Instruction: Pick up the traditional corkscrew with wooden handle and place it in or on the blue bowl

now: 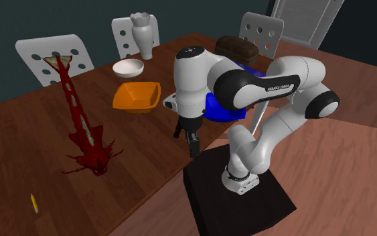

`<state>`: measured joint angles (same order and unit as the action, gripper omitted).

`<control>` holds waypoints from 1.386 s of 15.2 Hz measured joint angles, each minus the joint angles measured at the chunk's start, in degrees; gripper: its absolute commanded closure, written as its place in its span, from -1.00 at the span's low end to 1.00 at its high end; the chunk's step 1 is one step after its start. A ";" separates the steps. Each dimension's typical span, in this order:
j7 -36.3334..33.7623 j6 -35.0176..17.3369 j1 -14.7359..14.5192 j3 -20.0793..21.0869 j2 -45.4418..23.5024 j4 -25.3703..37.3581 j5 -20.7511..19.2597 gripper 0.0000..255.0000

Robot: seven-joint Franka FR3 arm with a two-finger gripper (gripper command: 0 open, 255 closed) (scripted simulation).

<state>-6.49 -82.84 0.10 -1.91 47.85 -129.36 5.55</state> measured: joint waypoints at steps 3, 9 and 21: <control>3.62 0.88 -0.61 -1.36 0.69 -0.88 -2.01 -1.00; 21.96 4.40 -3.63 -8.06 1.82 -2.18 -12.90 -1.00; 41.45 1.62 -6.32 -16.33 3.29 -7.51 -26.62 -1.00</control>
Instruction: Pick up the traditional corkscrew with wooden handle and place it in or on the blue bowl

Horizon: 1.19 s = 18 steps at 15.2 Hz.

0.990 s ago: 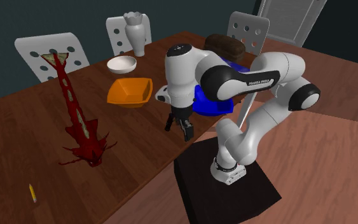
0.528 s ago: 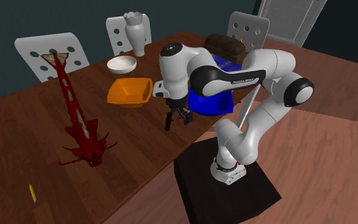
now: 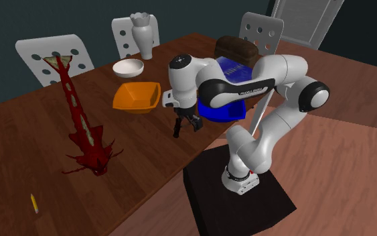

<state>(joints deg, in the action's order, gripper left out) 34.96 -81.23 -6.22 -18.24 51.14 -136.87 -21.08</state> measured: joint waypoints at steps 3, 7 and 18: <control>-0.02 -0.93 0.11 -0.37 0.30 -1.21 -0.33 -1.00; -0.06 -1.08 0.11 -0.39 0.32 -1.37 -0.35 -1.00; -0.06 -1.08 0.10 -0.38 0.33 -1.36 -0.34 1.00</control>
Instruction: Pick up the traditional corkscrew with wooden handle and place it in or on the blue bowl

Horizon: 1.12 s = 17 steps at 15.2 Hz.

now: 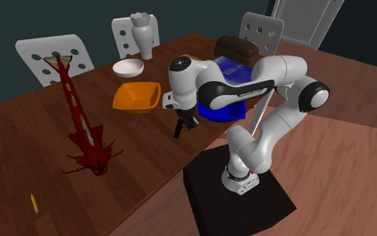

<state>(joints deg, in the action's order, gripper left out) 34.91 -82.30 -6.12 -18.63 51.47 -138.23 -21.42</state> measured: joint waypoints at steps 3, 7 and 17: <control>0.19 0.77 -0.07 0.16 -0.31 1.10 0.15 1.00; 0.65 3.13 -0.27 0.75 -1.18 4.34 0.67 1.00; 1.98 9.45 -0.87 2.08 -4.61 14.12 1.88 1.00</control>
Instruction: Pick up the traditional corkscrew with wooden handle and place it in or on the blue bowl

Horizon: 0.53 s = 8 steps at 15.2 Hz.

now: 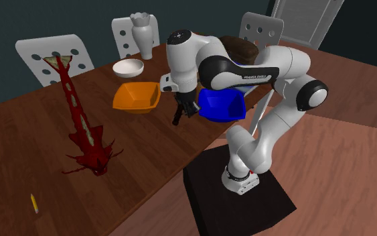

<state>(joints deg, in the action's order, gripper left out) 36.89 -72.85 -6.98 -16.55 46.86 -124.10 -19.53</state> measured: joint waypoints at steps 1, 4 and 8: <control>0.10 0.55 -0.06 0.12 -0.40 0.95 0.12 1.00; 0.63 2.39 -0.16 0.34 -1.40 3.84 0.28 1.00; 1.35 5.04 -0.33 0.67 -3.03 8.15 0.53 1.00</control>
<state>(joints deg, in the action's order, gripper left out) 38.24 -67.81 -7.31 -15.88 43.84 -115.96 -19.00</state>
